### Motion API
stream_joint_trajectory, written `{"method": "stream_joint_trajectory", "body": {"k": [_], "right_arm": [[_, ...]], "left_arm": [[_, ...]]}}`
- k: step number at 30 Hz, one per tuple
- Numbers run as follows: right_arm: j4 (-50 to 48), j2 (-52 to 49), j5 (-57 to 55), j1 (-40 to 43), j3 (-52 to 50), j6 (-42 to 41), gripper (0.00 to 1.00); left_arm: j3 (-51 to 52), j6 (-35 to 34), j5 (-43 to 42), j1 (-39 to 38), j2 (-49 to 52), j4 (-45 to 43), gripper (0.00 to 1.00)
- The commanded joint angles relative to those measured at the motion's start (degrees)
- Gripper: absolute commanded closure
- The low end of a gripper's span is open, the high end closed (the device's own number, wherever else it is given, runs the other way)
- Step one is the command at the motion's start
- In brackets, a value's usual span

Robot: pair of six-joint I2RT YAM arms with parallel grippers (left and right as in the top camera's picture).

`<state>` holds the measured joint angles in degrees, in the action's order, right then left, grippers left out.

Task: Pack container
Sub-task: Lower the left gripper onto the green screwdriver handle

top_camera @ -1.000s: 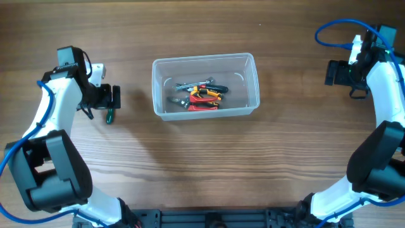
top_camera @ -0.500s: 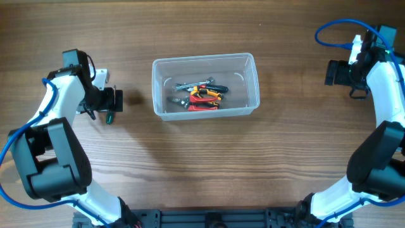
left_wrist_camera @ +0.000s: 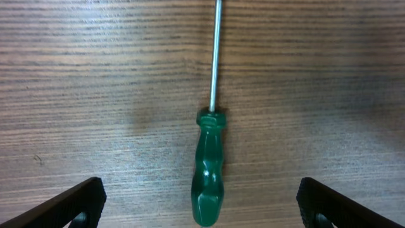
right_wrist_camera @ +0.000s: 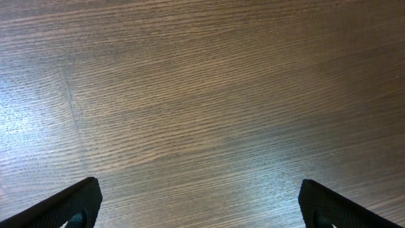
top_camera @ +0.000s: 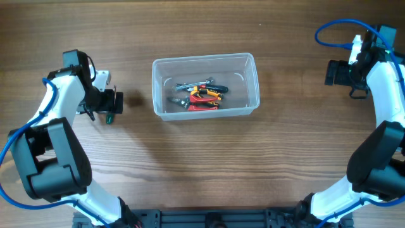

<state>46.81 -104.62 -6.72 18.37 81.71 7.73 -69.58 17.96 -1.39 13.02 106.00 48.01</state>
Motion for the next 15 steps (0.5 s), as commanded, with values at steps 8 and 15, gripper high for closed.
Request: {"method": "stream_joint_trajectory", "body": {"k": [8, 15], "right_arm": [[-0.1, -0.1, -1.0, 0.0, 0.0, -0.2, 0.00], [-0.1, -0.1, -1.0, 0.0, 0.0, -0.3, 0.00]], "left_arm": [[0.3, 2.7, 0.2, -1.6, 3.8, 0.5, 0.00], [0.3, 2.9, 4.7, -3.4, 5.6, -0.7, 0.00]]}}
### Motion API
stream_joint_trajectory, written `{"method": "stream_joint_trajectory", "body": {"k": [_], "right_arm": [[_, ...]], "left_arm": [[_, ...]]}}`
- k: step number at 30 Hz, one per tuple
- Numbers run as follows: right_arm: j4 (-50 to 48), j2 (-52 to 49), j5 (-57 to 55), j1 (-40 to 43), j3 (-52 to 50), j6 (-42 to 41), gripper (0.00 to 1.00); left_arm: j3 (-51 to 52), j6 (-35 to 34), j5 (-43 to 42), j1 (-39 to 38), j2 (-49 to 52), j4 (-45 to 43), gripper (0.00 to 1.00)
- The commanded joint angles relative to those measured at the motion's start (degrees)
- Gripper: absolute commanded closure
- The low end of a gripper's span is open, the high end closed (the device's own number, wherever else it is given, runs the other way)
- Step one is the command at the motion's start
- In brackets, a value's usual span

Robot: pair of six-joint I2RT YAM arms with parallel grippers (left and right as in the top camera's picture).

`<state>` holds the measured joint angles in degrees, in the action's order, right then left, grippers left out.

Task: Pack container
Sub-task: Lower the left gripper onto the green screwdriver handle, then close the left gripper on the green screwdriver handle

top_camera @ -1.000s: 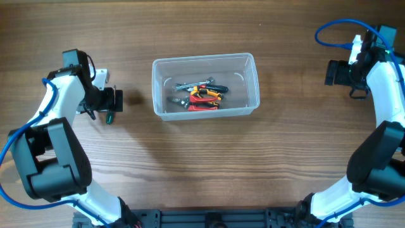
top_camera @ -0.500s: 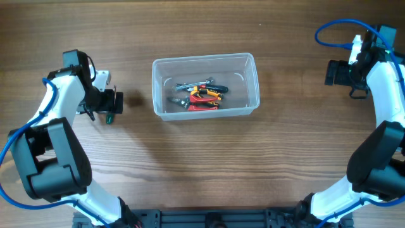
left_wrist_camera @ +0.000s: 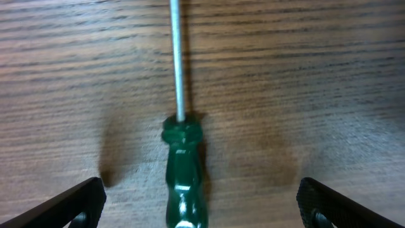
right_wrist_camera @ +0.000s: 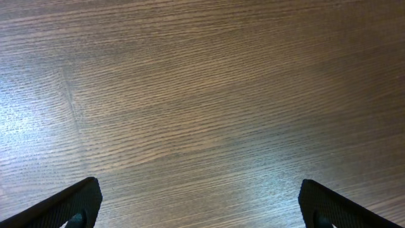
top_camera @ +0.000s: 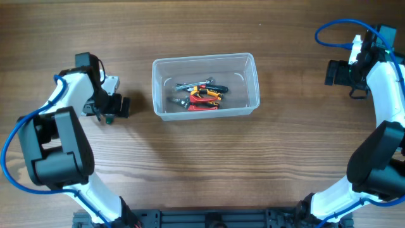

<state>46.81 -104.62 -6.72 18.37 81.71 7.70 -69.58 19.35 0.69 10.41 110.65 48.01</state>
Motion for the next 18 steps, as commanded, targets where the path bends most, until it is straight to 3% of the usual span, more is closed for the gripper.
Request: {"method": "stream_joint_trajectory", "body": {"k": [1, 18], "right_arm": [[-0.1, -0.1, -1.0, 0.0, 0.0, -0.2, 0.00], [-0.1, -0.1, -1.0, 0.0, 0.0, -0.2, 0.00]], "left_arm": [[0.3, 1.4, 2.6, -0.8, 0.9, -1.2, 0.00], [0.3, 1.2, 1.3, -0.8, 0.9, -4.9, 0.00]]}}
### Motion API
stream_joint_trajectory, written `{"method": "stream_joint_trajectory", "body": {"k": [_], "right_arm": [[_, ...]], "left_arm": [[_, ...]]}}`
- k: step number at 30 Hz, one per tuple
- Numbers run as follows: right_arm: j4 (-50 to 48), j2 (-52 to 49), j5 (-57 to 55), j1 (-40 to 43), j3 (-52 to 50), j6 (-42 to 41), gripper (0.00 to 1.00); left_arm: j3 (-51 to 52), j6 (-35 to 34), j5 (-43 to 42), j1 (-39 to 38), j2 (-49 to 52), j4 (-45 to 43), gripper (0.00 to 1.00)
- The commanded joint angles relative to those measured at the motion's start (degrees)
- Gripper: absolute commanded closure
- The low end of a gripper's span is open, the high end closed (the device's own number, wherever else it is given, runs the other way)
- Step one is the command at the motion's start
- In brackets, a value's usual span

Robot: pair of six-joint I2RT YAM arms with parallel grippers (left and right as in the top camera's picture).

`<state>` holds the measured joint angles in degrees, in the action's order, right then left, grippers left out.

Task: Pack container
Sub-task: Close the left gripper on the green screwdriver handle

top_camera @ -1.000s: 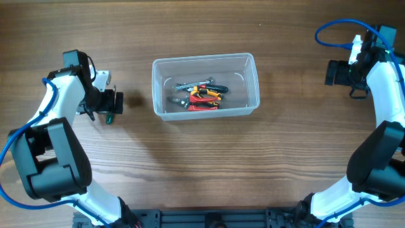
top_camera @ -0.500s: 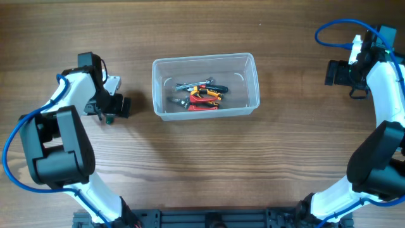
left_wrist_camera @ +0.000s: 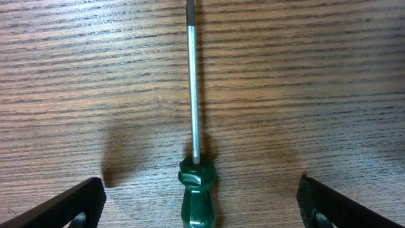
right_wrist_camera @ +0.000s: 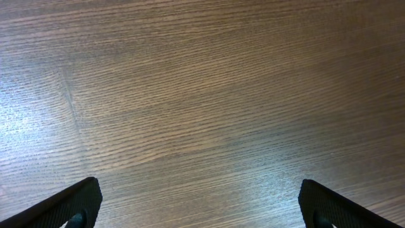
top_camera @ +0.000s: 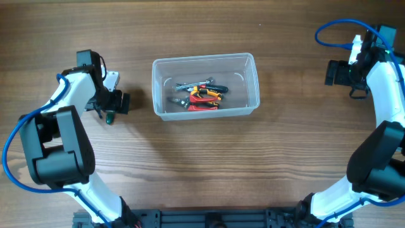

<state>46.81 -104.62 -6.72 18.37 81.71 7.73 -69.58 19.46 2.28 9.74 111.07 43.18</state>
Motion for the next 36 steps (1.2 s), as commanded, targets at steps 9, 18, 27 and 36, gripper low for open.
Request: {"method": "stream_joint_trajectory", "body": {"k": [9, 18, 27, 36], "right_arm": [[-0.1, -0.1, -1.0, 0.0, 0.0, -0.3, 0.00], [-0.1, -0.1, -1.0, 0.0, 0.0, -0.3, 0.00], [-0.1, -0.1, -1.0, 0.0, 0.0, -0.2, 0.00], [-0.1, -0.1, -1.0, 0.0, 0.0, -0.3, 0.00]], "left_arm": [[0.3, -0.6, -3.1, -0.1, 0.5, 1.0, 0.00], [0.3, -0.6, -3.1, 0.0, 0.5, 0.9, 0.00], [0.3, -0.6, -4.2, 2.6, 0.5, 1.2, 0.00], [0.3, -0.5, -4.4, 3.3, 0.5, 1.2, 0.00]]}}
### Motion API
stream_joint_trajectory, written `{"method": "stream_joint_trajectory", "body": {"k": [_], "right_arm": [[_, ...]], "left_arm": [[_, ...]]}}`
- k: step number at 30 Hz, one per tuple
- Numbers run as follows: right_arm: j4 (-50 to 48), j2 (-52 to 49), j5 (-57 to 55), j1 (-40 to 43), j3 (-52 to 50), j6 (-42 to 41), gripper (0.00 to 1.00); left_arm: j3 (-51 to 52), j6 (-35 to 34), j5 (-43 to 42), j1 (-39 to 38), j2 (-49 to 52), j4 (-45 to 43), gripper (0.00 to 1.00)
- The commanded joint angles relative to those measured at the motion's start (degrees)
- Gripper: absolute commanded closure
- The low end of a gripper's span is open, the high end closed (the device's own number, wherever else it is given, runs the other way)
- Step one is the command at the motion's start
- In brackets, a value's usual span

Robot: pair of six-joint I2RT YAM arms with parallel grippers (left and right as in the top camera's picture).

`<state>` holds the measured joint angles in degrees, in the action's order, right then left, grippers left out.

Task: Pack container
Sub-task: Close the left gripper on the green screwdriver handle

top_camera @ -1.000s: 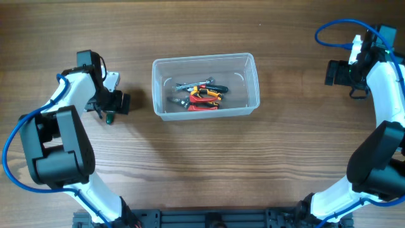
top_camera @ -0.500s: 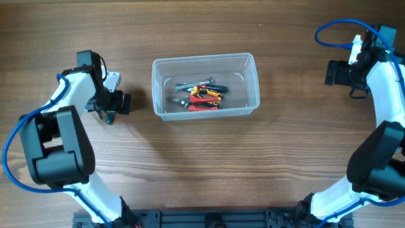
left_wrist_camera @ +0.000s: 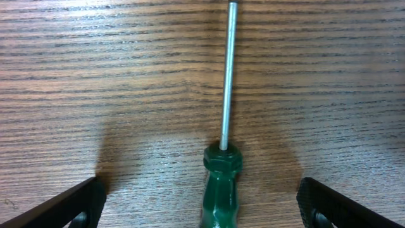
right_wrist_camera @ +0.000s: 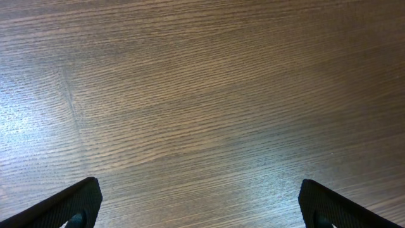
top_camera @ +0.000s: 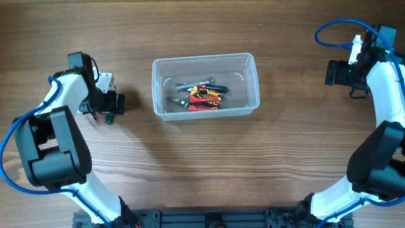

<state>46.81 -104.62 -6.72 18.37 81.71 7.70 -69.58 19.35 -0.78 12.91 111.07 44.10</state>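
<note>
A green-handled screwdriver [left_wrist_camera: 221, 183] with a thin steel shaft lies flat on the wooden table, shaft pointing away from the camera in the left wrist view. My left gripper [left_wrist_camera: 201, 206] hangs low over it, open, one finger on each side of the handle and clear of it. From overhead only the handle's green end [top_camera: 109, 118] peeks out below that gripper [top_camera: 107, 103]. The clear plastic container [top_camera: 251, 63] sits mid-table, holding several small tools with red, orange and dark handles [top_camera: 200, 95]. Far right, my right gripper [right_wrist_camera: 200, 206] stands open over bare wood.
The container's left wall [top_camera: 154, 88] stands a short way right of the left gripper. The right arm [top_camera: 380, 76] and its blue cable [top_camera: 335, 28] occupy the table's far right edge.
My left gripper has shifted slightly left and back along the screwdriver: the handle shows further up the wrist view and right of centre. The jaws stay open. The right arm is unmoved.
My open left gripper hovered over the screwdriver with the whole handle in view. It then stood further along the tool, with the handle low in the wrist view, and now has come partly back. The screwdriver still lies on the table. The right arm stayed still.
</note>
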Motion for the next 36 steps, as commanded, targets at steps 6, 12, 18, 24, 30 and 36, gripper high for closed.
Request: {"method": "stream_joint_trajectory", "body": {"k": [6, 12, 18, 24, 30, 36], "right_arm": [[-0.1, -0.1, -1.0, 0.0, 0.0, -0.2, 0.00], [-0.1, -0.1, -1.0, 0.0, 0.0, -0.2, 0.00], [-0.1, -0.1, -1.0, 0.0, 0.0, -0.2, 0.00], [-0.1, -0.1, -1.0, 0.0, 0.0, -0.2, 0.00], [-0.1, -0.1, -1.0, 0.0, 0.0, -0.2, 0.00], [-0.1, -0.1, -1.0, 0.0, 0.0, -0.2, 0.00]], "left_arm": [[0.3, -0.2, -3.3, 0.1, 0.5, 0.0, 0.00], [0.3, 0.0, -3.3, 0.1, 0.5, 0.0, 0.01], [0.3, 1.3, -3.7, 0.1, 0.5, 0.3, 0.01], [0.3, 1.2, -3.7, 0.1, 0.5, 0.5, 0.01], [0.3, 1.2, -3.7, 0.1, 0.5, 1.2, 0.01], [0.3, 1.2, -3.7, 0.1, 0.5, 2.0, 0.02]]}}
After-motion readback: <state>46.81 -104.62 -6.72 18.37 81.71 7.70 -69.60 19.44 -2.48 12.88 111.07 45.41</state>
